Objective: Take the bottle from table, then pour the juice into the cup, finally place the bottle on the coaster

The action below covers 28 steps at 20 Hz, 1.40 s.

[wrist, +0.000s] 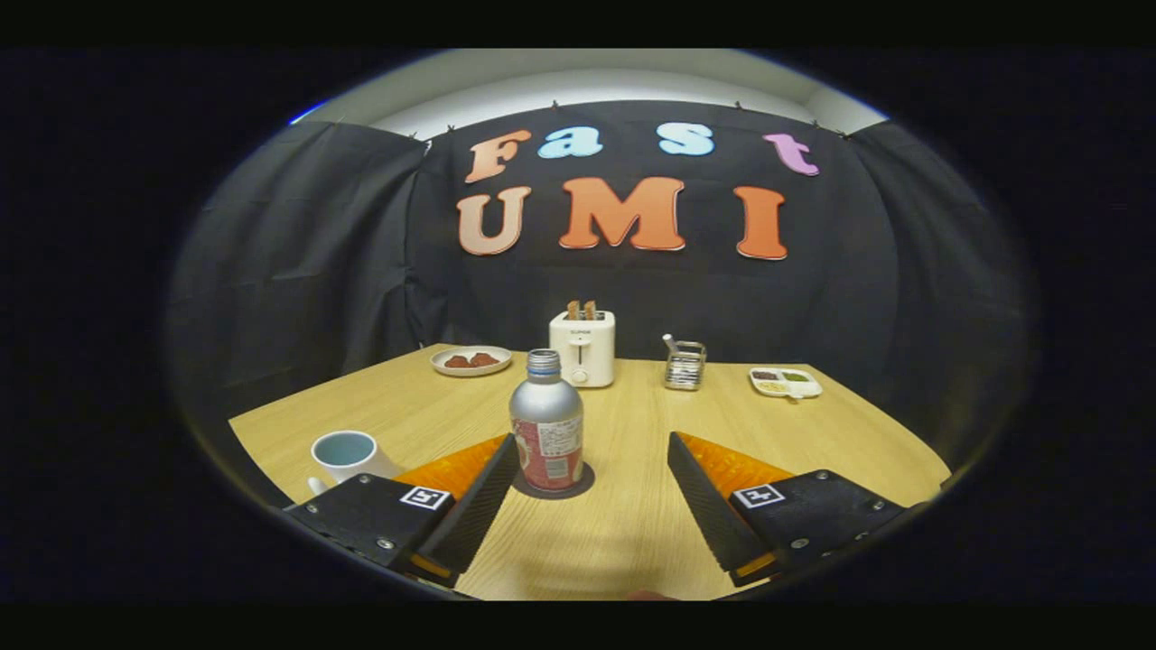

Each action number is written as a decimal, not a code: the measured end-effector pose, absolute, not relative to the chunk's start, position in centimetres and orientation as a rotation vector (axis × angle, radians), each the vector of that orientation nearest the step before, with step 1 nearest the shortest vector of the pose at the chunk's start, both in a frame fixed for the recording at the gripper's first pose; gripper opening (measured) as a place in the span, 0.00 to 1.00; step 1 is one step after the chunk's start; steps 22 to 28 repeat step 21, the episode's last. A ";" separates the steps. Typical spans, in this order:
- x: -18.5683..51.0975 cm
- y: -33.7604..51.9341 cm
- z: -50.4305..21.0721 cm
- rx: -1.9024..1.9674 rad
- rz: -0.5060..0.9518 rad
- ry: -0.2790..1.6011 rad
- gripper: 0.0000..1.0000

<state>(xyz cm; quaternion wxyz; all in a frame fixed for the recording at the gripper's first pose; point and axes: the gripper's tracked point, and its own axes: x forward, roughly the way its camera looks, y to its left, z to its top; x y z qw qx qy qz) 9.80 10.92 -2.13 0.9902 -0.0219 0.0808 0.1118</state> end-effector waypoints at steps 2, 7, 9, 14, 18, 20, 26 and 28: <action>8.6 9.4 -1.1 -0.025 0.197 0.141 0.98; 6.5 4.9 -0.3 -0.043 0.094 0.118 0.98; 6.0 3.9 -0.3 -0.040 0.082 0.115 0.98; 5.1 1.9 0.1 -0.054 0.034 0.097 0.98; 4.1 1.2 0.0 -0.051 0.001 0.077 0.98; 3.7 1.0 0.0 -0.050 -0.008 0.071 0.98; 3.7 0.8 -0.1 -0.051 -0.013 0.070 0.98; 3.7 0.8 -0.1 -0.051 -0.013 0.070 0.98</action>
